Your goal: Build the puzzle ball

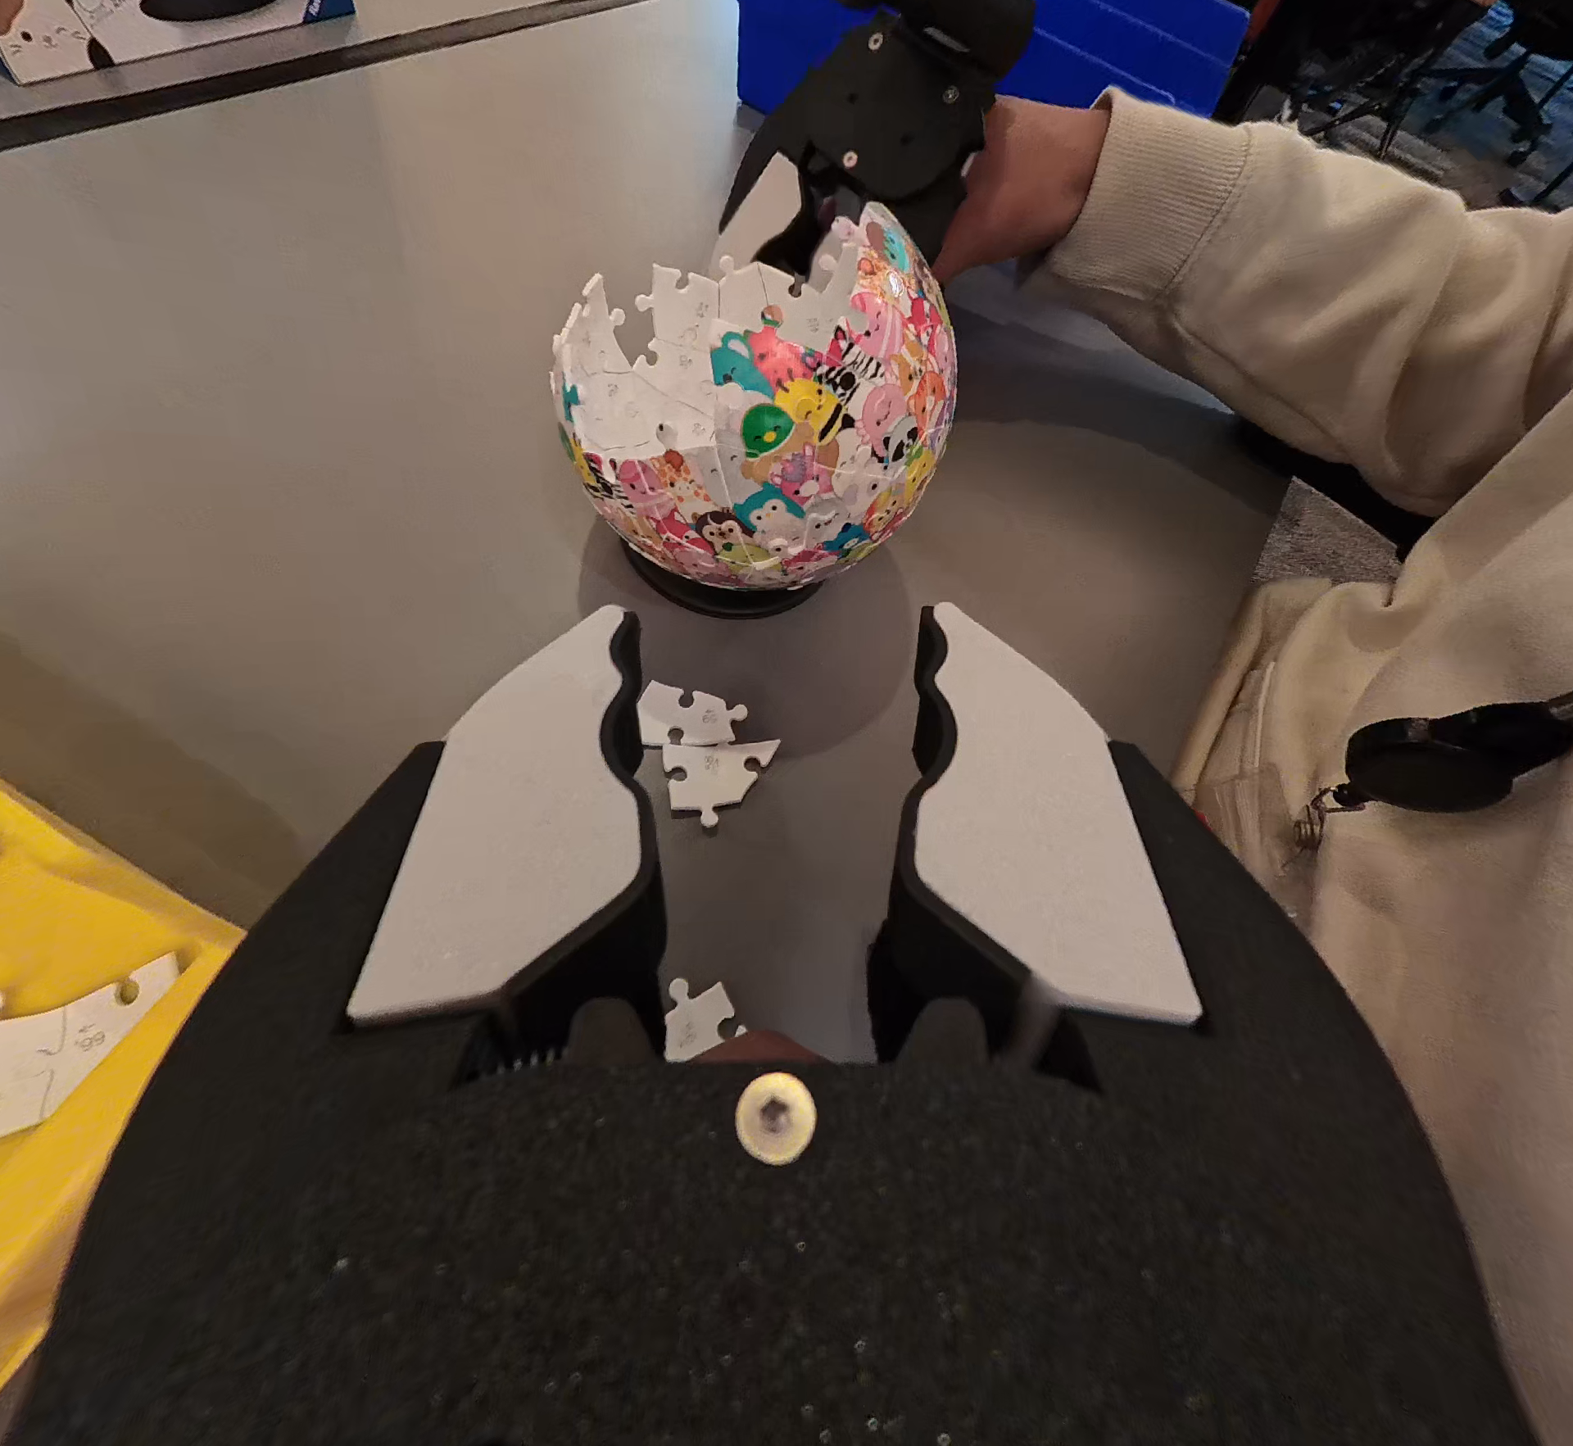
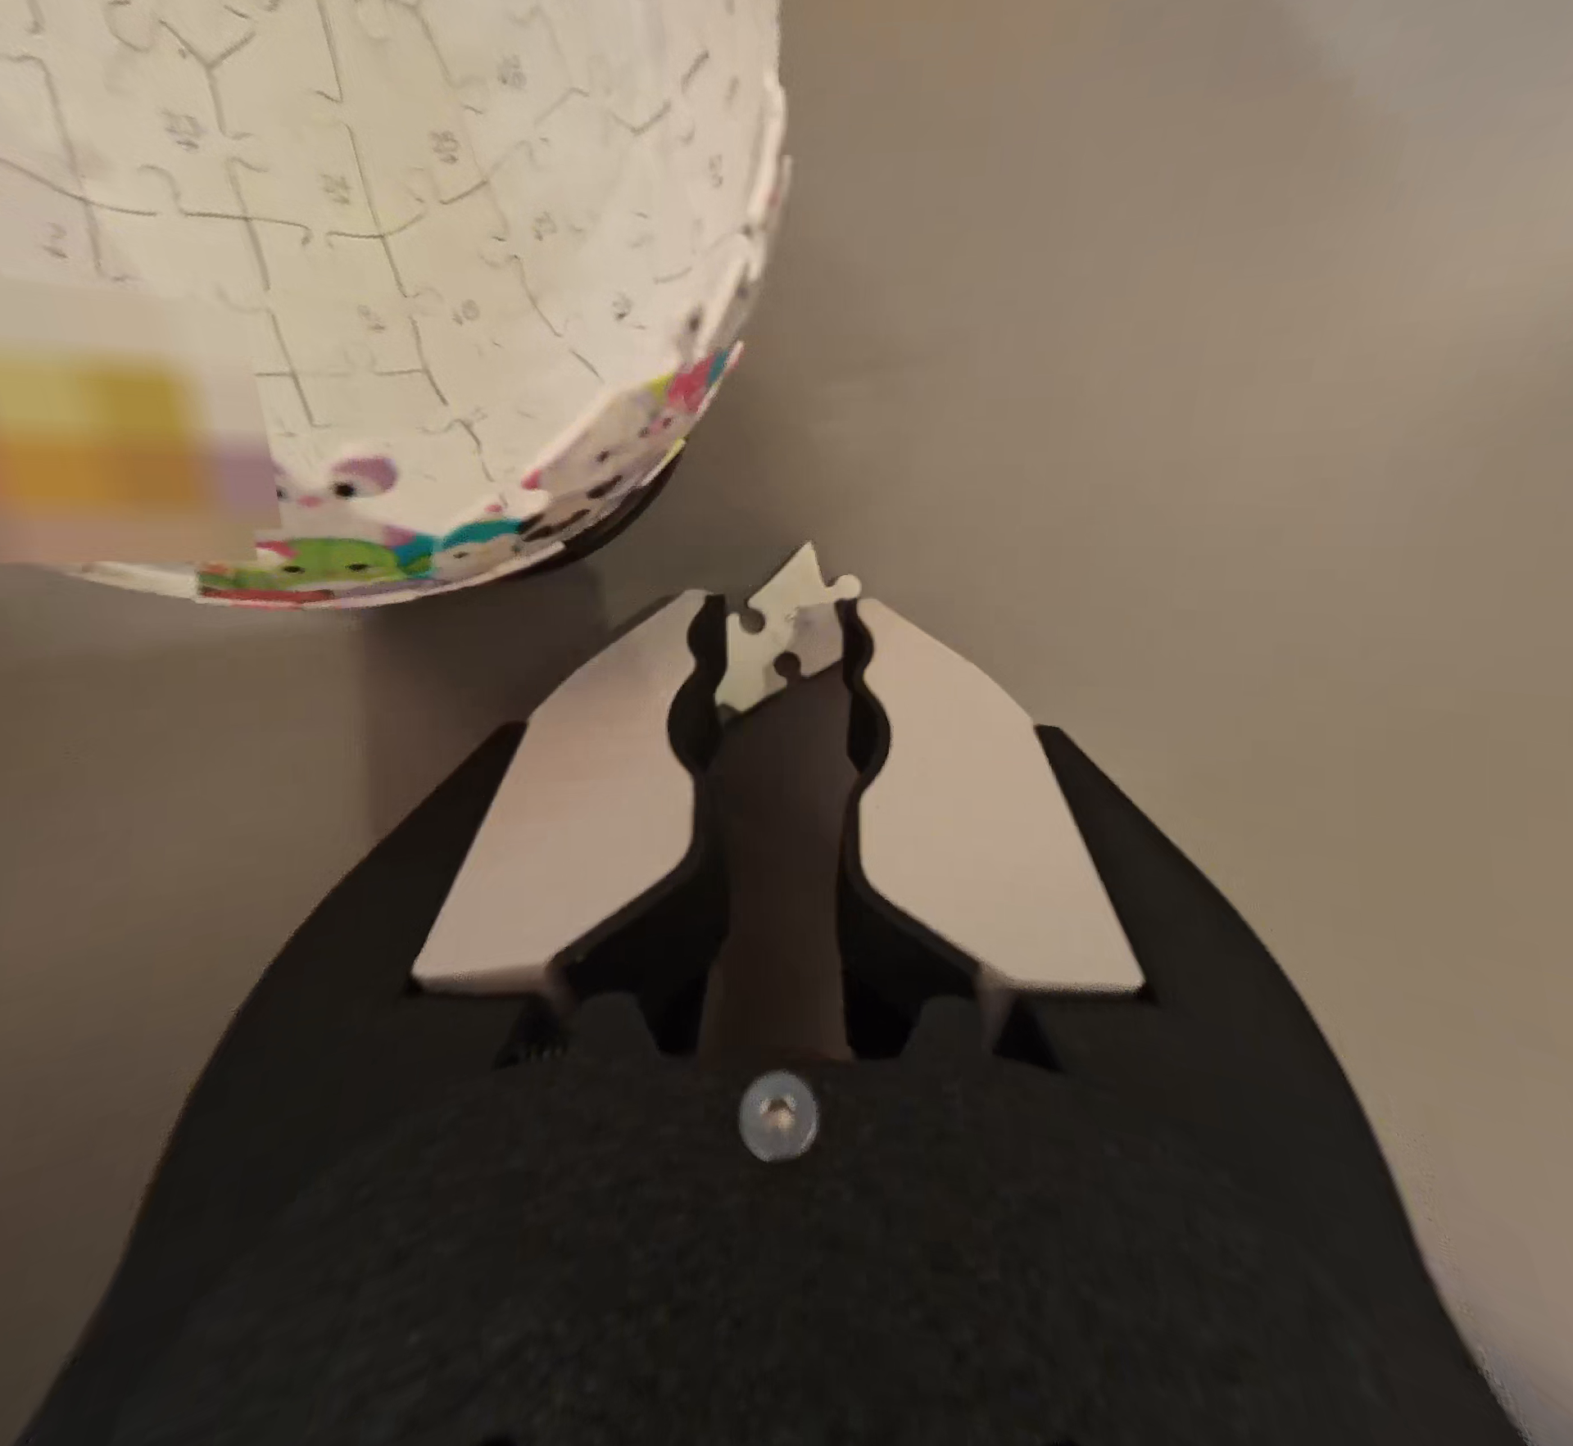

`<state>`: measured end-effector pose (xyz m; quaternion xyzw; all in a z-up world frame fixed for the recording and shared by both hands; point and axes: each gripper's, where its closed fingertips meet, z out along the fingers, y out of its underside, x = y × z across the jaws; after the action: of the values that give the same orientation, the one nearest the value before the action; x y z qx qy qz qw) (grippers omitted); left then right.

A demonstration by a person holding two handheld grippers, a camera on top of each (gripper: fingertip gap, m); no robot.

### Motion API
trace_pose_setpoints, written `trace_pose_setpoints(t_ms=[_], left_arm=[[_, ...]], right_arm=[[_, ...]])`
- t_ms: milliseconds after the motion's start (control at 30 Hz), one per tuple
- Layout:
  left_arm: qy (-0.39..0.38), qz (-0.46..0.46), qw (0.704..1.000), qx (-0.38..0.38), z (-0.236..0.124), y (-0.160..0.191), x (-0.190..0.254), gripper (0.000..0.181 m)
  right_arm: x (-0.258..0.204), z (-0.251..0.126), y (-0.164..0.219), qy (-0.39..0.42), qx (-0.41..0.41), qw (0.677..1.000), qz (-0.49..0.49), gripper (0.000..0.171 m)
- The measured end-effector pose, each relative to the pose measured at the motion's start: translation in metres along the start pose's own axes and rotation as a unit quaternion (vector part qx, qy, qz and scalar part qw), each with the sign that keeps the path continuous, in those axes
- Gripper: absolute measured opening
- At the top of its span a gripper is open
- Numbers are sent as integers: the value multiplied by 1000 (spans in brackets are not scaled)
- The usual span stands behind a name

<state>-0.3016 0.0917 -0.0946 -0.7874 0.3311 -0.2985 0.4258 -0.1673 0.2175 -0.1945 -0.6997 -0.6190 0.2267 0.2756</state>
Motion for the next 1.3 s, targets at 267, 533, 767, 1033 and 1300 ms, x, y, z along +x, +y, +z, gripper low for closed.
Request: trace_pose_setpoints(t_ms=[267,533,767,1033,1300], left_arm=[[-7,23,999,27,-2,-23,7,58],[-28,41,998,47,15,-53,38,73],[-74,70,991,92,46,-73,96,51],[-143,24,962,231,24,-89,102,32],[-72,11,976,204,27,-64,112,0]], right_arm=[[4,-21,23,68,-6,997,30,19],[-17,-88,-9,158,101,980,66,19],[-93,-150,-121,33,349,922,165,20],[-138,-127,-151,-30,428,873,230,20],[-152,-125,-145,-48,442,866,229,0]])
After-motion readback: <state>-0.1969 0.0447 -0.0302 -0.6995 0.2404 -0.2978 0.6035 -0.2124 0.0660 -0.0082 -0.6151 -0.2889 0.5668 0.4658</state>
